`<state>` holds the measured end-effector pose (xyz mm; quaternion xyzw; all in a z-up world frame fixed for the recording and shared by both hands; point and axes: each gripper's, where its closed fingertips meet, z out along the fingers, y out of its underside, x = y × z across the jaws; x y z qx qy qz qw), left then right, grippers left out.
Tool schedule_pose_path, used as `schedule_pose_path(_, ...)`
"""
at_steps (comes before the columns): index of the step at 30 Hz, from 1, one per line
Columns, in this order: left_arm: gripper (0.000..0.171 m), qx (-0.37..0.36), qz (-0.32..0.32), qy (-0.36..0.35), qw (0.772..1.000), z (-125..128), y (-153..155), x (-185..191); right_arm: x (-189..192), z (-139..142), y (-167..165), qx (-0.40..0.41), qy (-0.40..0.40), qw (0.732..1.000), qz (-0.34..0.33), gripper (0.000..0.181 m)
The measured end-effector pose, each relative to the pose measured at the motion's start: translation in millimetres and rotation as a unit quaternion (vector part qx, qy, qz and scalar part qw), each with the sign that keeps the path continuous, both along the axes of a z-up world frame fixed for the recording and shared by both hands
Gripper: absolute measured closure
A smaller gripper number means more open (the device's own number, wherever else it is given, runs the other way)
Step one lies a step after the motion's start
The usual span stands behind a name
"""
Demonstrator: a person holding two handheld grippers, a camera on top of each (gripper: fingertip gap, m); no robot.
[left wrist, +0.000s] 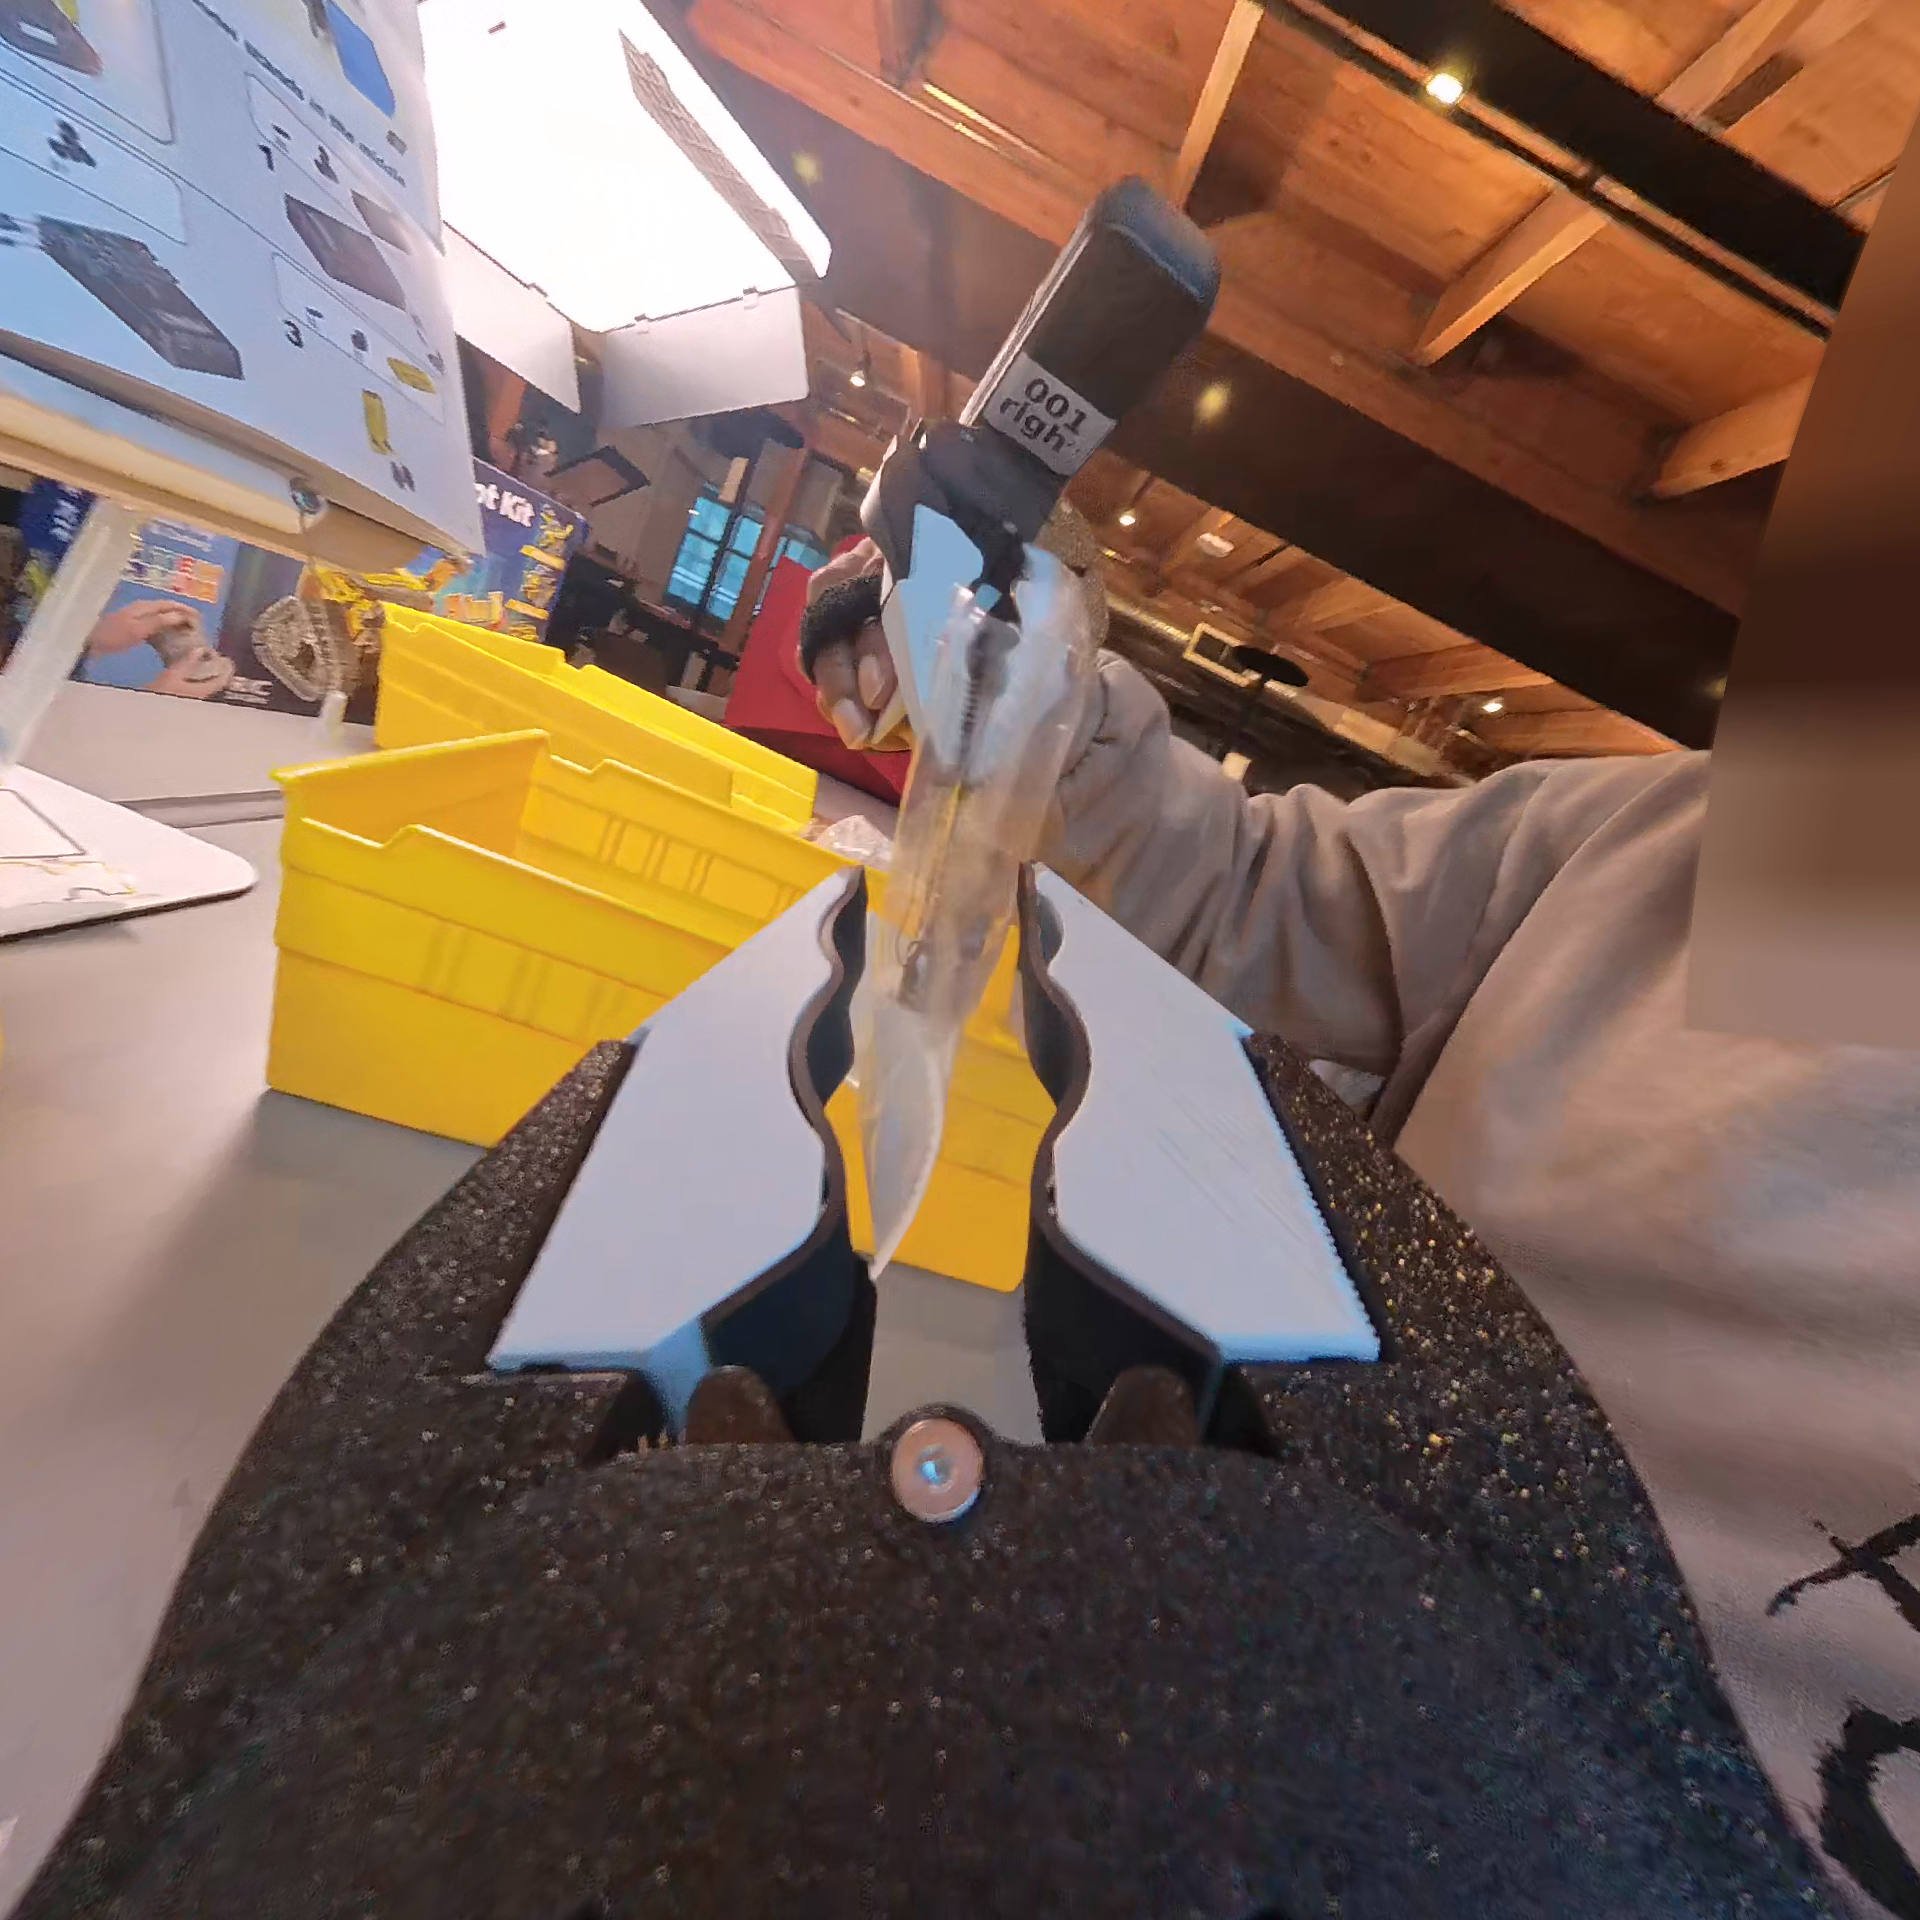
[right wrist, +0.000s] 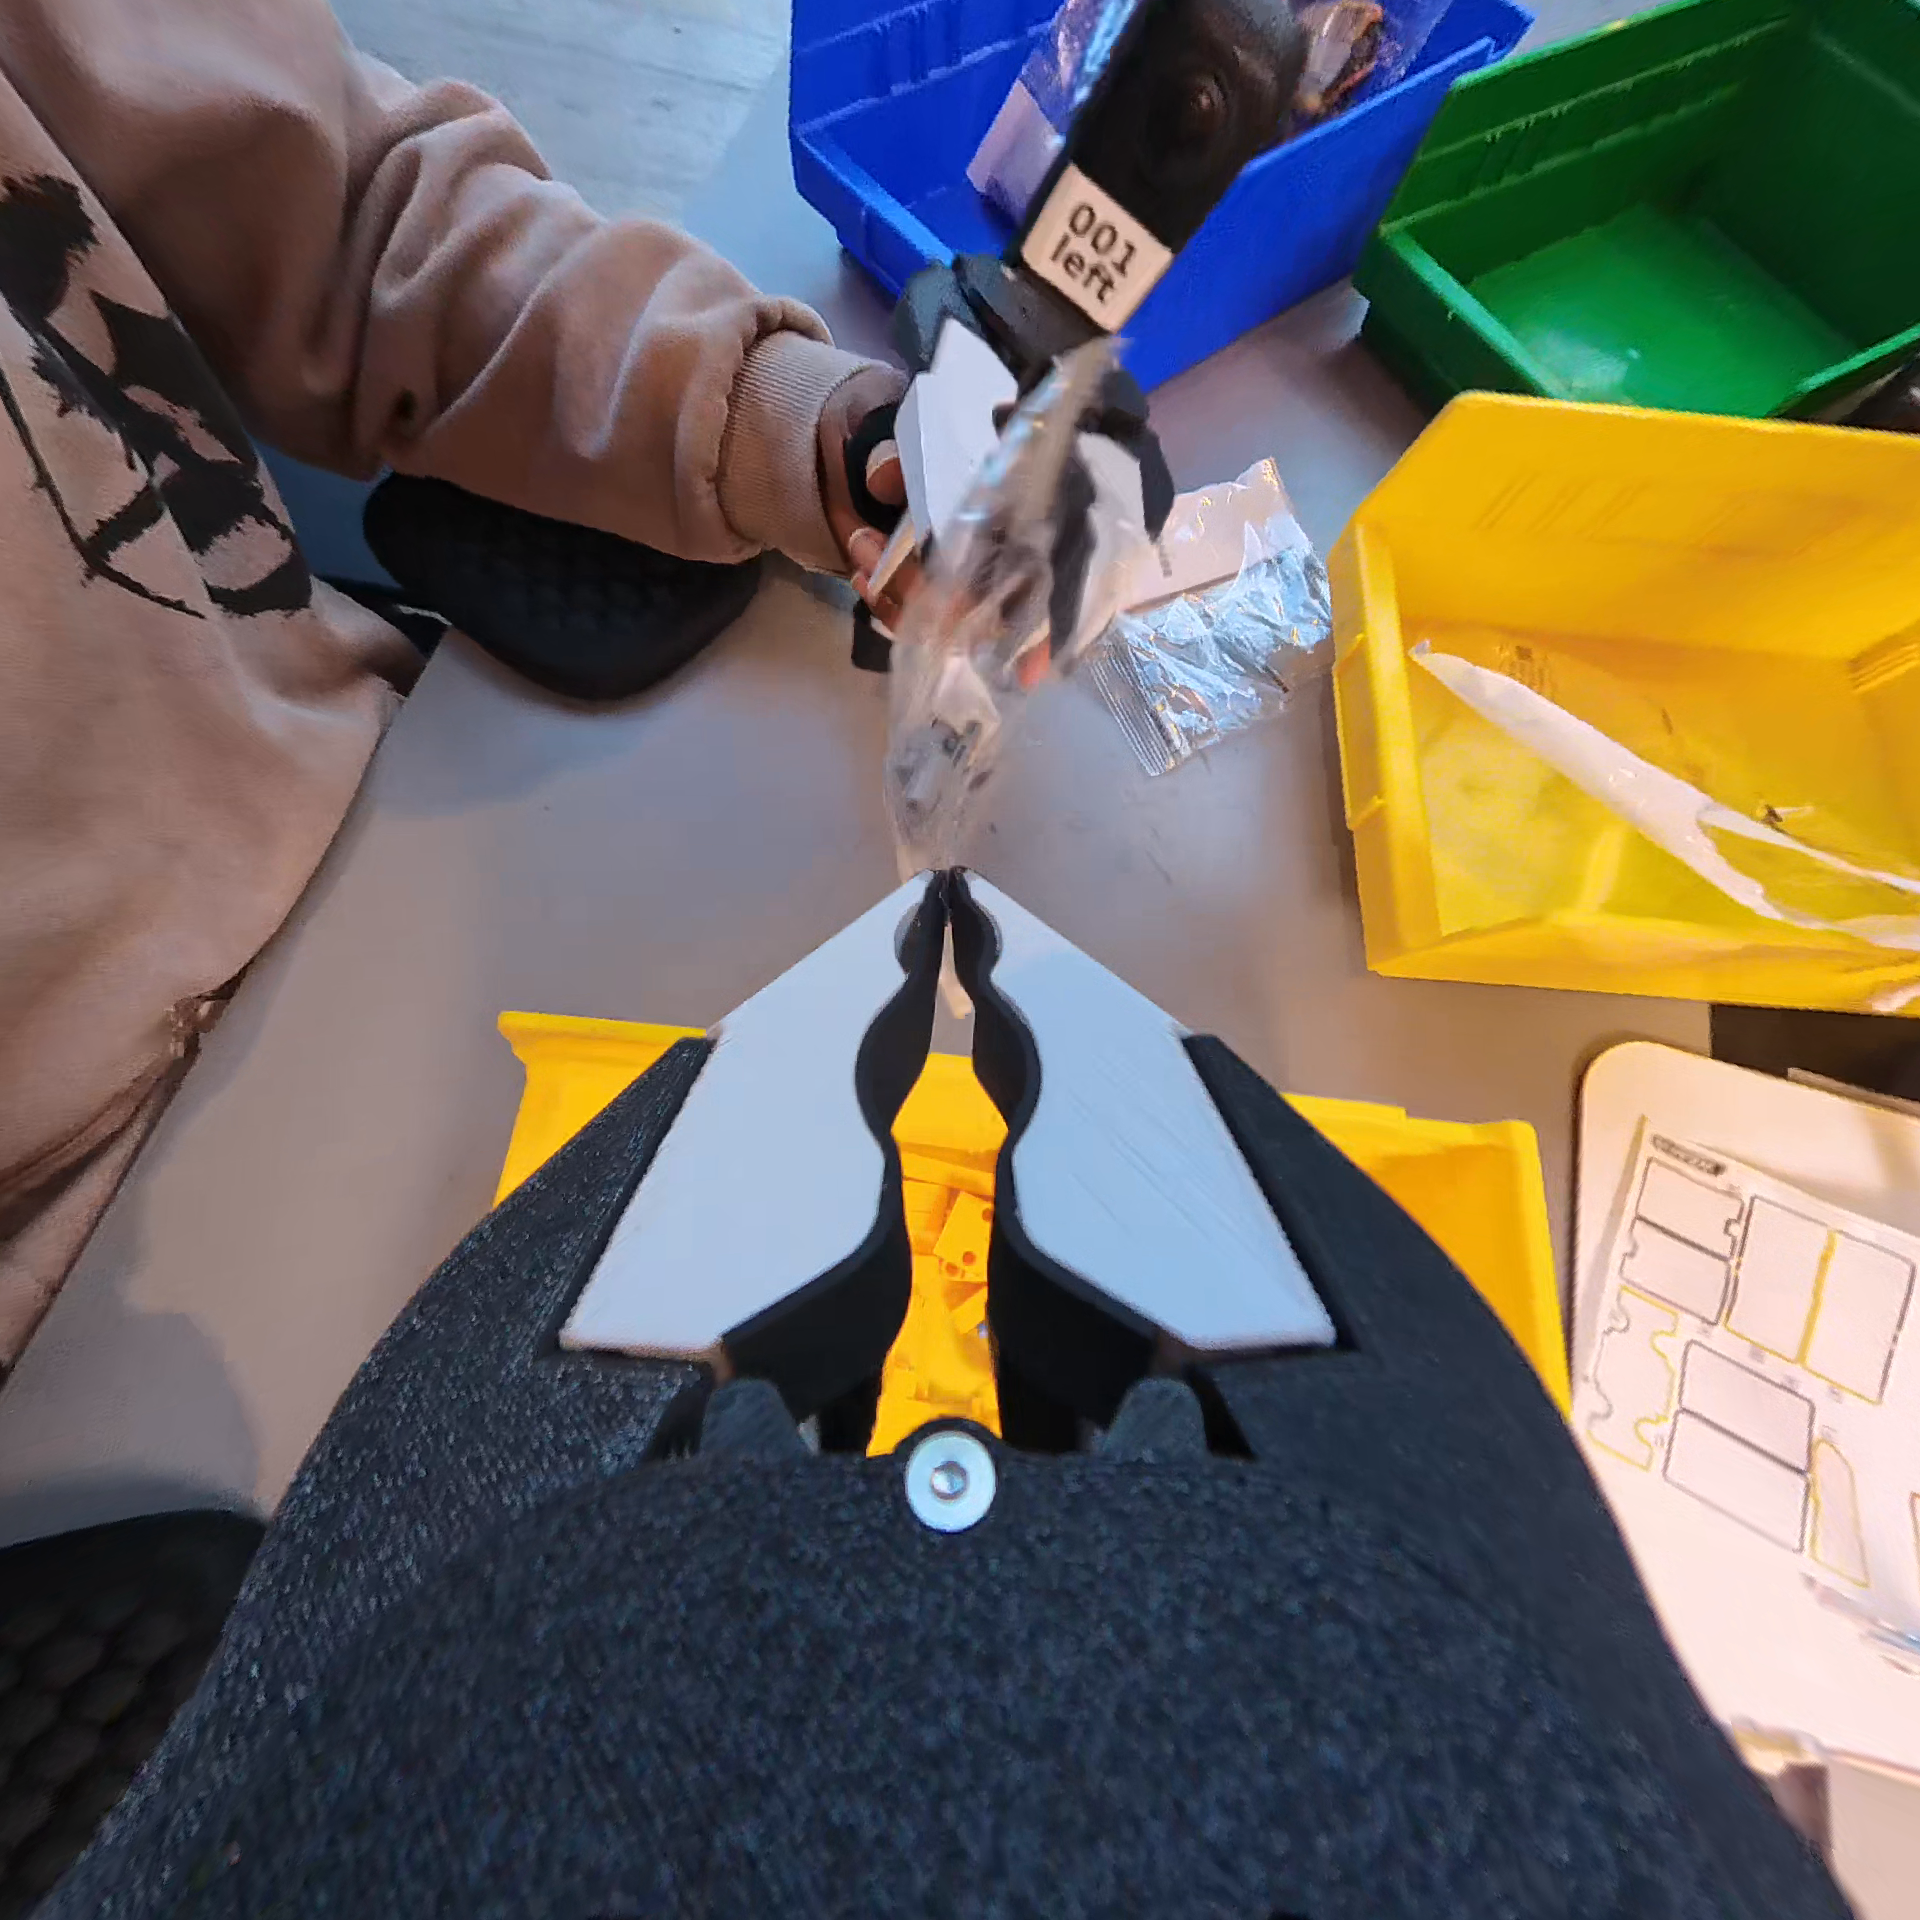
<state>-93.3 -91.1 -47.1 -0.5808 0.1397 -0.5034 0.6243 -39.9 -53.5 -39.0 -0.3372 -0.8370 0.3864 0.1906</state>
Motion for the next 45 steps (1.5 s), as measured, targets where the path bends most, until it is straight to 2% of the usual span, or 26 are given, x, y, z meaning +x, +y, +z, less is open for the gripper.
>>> schedule_pose_path(6,0.161,-0.017,0.045,0.150,0.988,-29.2,6.8,7.2,9.0,-12.8,10.5,-0.045,-0.043,0.998,-0.024,0.181)
schedule_pose_path(9,0.171,-0.011,0.048,0.166,0.985,-29.9,6.4,11.7,11.5,-17.5,15.0,-0.053,-0.047,0.997,-0.033,0.181)
schedule_pose_path(11,0.171,0.001,0.041,0.164,0.986,-24.9,2.7,14.3,12.4,-14.5,18.0,-0.061,-0.040,0.997,-0.039,0.181)
schedule_pose_path(14,0.171,0.014,0.048,0.159,0.986,-16.6,0.0,13.0,9.1,8.0,33.0,-0.080,0.008,0.995,-0.064,0.171)
schedule_pose_path(16,0.171,0.020,0.055,0.158,0.986,-13.5,-0.9,9.9,5.2,19.4,59.0,-0.068,0.037,0.992,-0.102,0.163)
schedule_pose_path(18,0.171,0.029,0.055,0.152,0.986,-10.2,-3.0,7.5,0.5,5.2,97.3,-0.009,0.025,0.986,-0.162,0.163)
schedule_pose_path(20,0.171,0.036,0.050,0.149,0.987,-8.8,-5.1,7.0,-1.5,-31.6,124.6,0.042,-0.036,0.977,-0.205,0.164)
schedule_pose_path(24,0.171,0.046,0.050,0.158,0.985,-9.4,-6.7,8.5,-12.9,-107.7,138.7,0.105,-0.128,0.960,-0.226,0.164)
schedule_pose_path(29,0.171,0.047,0.062,0.155,0.985,-9.7,-5.6,2.2,-34.7,-149.8,144.5,0.101,-0.174,0.944,-0.260,0.164)
schedule_pose_path(31,0.171,0.045,0.062,0.152,0.985,-10.6,-5.2,0.7,-36.2,-158.4,143.0,0.088,-0.191,0.942,-0.262,0.164)
schedule_pose_path(34,0.171,0.041,0.060,0.153,0.986,-14.4,-3.1,1.1,-34.1,-162.5,141.5,0.079,-0.200,0.942,-0.258,0.179)
schedule_pose_path(37,0.171,0.034,0.055,0.156,0.986,-19.5,-1.1,3.2,-25.1,-162.3,148.0,0.093,-0.211,0.937,-0.262,0.179)
schedule_pose_path(45,0.171,0.021,0.051,0.168,0.984,-28.0,2.1,6.2,-5.2,-137.0,149.2,0.084,-0.202,0.940,-0.263,0.179)
